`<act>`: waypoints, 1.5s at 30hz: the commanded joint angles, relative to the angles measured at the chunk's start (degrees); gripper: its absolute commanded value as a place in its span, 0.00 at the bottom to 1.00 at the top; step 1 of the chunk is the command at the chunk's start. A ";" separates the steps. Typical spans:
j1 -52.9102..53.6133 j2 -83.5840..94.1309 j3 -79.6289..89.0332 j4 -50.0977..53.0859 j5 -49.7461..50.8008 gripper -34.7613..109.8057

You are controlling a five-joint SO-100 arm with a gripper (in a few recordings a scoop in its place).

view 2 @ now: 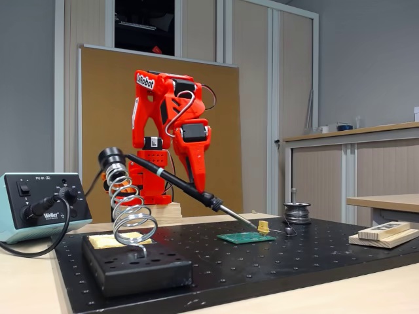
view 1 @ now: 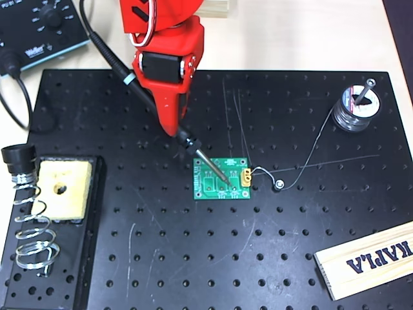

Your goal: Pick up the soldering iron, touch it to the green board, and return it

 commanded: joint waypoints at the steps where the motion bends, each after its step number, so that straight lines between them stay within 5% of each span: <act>1: -1.76 -0.35 -3.52 -0.62 0.88 0.24; 45: -4.66 2.02 7.29 -6.77 5.80 0.24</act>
